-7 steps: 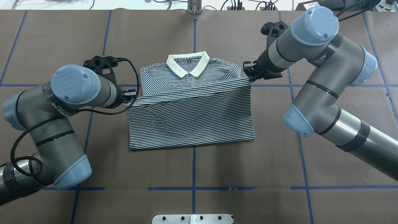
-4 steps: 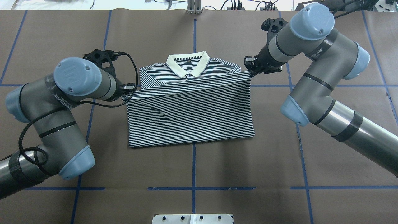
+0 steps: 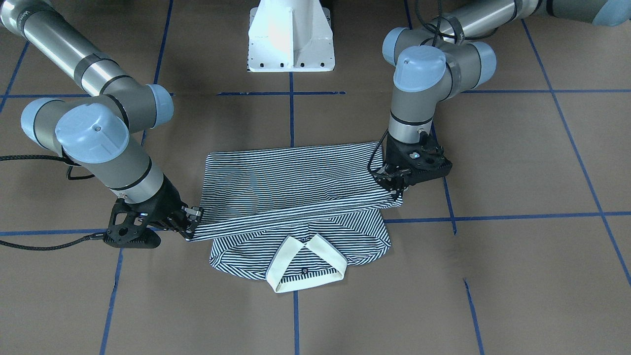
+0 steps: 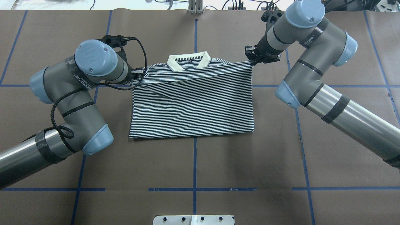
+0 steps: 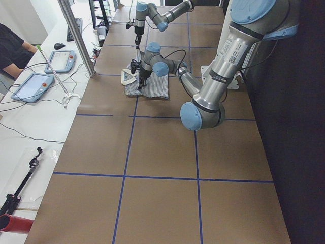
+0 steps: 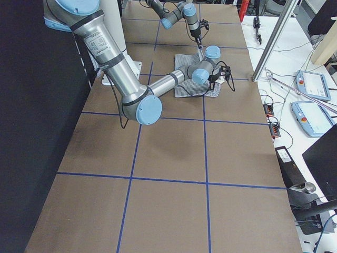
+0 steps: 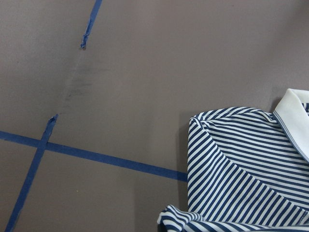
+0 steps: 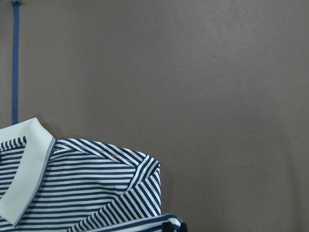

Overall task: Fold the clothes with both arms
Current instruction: 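Open both grippers and lift them off the folded shirt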

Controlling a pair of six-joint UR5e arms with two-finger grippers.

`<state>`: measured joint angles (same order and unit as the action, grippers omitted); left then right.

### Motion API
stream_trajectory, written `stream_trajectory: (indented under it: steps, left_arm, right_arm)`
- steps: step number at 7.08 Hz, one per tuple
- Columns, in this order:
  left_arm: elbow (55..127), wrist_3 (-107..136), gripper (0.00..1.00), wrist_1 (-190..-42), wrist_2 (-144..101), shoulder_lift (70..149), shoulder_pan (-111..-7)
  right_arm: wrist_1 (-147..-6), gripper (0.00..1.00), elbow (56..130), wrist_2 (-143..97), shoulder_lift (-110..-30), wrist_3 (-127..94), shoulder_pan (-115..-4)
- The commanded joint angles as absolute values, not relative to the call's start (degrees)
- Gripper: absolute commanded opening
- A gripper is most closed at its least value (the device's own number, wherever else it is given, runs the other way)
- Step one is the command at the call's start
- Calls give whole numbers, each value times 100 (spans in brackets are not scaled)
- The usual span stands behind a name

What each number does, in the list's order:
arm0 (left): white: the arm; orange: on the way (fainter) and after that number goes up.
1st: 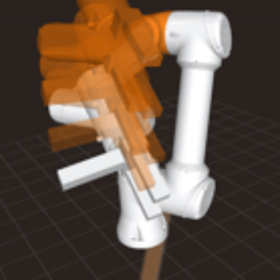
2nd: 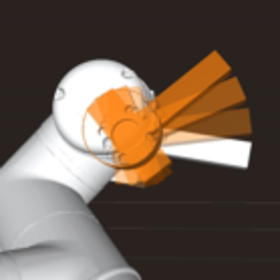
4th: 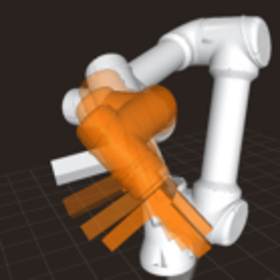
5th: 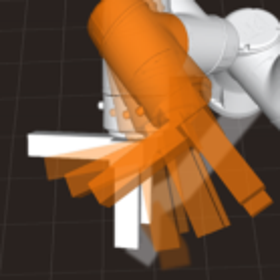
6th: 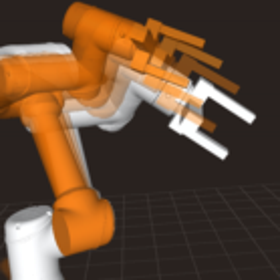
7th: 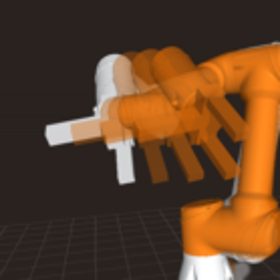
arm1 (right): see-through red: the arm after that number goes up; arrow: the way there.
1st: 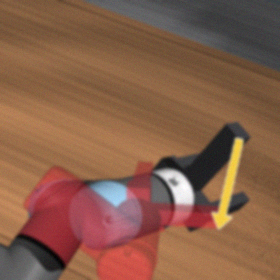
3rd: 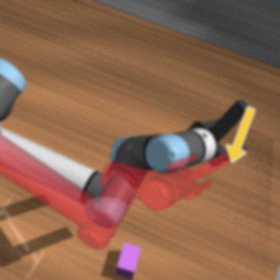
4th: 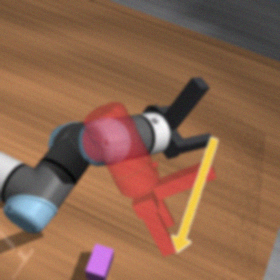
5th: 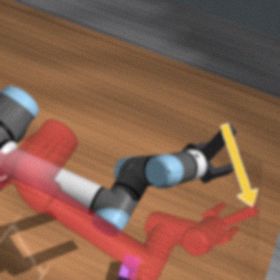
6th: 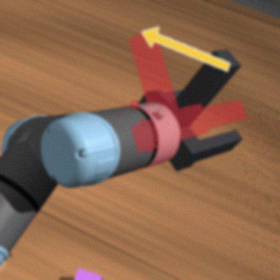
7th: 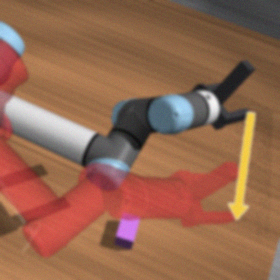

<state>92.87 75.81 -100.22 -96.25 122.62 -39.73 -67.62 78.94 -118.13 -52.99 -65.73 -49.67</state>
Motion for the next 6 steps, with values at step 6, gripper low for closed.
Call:
stream_trajectory:
  steps: [6]
  left_arm:
    - [8271,7611,0,-10582,-9615,12700,-4166]
  right_arm:
    - [-6091,0,6961,-11760,-4860,-6557,-4975]
